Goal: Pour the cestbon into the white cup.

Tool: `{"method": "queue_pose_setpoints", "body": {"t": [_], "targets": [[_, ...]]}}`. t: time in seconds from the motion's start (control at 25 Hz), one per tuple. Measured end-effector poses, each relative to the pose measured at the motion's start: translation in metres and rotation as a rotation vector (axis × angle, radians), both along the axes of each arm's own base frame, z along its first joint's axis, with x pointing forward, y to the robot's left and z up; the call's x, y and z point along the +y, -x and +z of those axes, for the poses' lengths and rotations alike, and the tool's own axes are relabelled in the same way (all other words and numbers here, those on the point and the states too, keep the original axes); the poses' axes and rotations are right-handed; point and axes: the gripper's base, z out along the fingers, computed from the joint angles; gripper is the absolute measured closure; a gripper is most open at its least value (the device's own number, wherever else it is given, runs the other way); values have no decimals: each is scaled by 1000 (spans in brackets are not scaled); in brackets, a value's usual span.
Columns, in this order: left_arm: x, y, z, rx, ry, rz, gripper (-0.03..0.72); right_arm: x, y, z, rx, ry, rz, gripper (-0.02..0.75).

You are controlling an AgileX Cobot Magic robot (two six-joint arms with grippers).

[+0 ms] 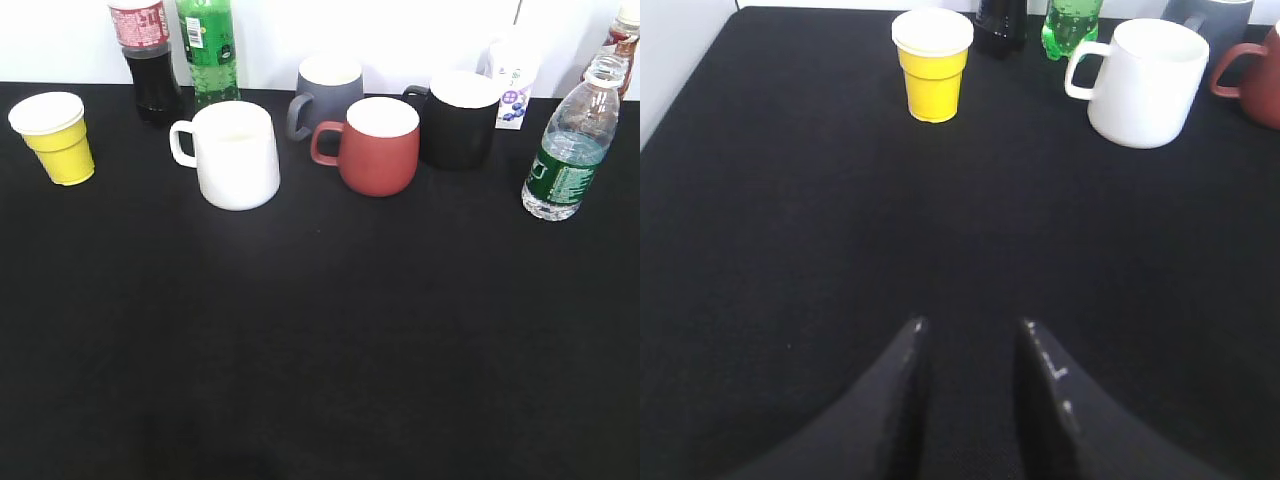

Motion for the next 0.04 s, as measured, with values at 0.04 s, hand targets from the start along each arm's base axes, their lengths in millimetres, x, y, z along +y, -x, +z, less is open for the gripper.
{"method": "queue_pose_setpoints", "body": {"t": [0.04], "targets": [[0, 0, 0, 0, 0, 0, 465, 0, 0, 0, 0, 0, 0, 150]]}}
